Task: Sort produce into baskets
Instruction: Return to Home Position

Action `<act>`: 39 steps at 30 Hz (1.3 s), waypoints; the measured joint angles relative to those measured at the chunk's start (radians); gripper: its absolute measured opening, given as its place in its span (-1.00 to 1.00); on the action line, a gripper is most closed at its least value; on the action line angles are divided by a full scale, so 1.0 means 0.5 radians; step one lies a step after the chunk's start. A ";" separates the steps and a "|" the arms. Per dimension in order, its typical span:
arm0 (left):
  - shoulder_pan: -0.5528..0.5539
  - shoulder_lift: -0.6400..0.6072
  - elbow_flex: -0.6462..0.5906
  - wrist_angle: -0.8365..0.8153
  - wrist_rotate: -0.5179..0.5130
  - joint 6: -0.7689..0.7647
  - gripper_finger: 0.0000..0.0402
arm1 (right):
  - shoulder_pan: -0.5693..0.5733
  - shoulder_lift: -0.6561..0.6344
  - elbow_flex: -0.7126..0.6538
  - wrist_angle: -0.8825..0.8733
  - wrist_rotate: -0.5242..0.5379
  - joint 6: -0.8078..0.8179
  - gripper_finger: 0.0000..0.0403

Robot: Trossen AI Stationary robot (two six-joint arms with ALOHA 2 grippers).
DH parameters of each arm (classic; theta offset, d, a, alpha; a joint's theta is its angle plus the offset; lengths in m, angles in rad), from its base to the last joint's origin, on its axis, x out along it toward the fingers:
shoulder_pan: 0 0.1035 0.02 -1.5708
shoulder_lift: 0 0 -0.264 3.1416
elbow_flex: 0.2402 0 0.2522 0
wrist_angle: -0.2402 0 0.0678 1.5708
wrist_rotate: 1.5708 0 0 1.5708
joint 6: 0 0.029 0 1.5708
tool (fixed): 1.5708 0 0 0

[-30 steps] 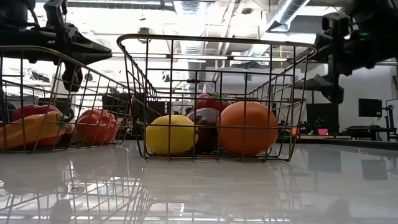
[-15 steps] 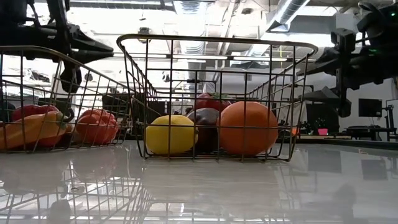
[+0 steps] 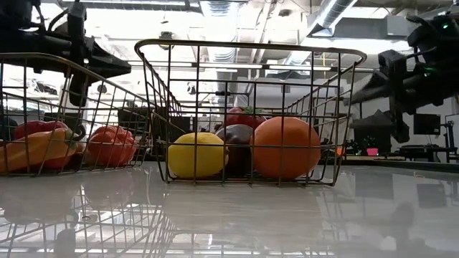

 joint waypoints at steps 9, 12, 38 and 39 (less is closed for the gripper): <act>0.000 -0.002 0.000 0.061 -0.099 0.489 -0.90 | -0.029 0.012 0.010 -0.263 0.013 0.095 0.44; 0.000 -0.002 0.000 0.171 -0.100 0.654 -0.90 | -0.040 0.011 0.011 -0.254 0.114 0.100 0.44; 0.000 -0.002 -0.001 0.205 -0.130 0.713 -0.90 | -0.038 0.015 0.005 -0.135 0.308 -0.475 0.44; 0.000 -0.002 -0.001 0.171 -0.131 0.678 -0.90 | -0.038 0.015 0.005 -0.138 0.307 -0.475 0.44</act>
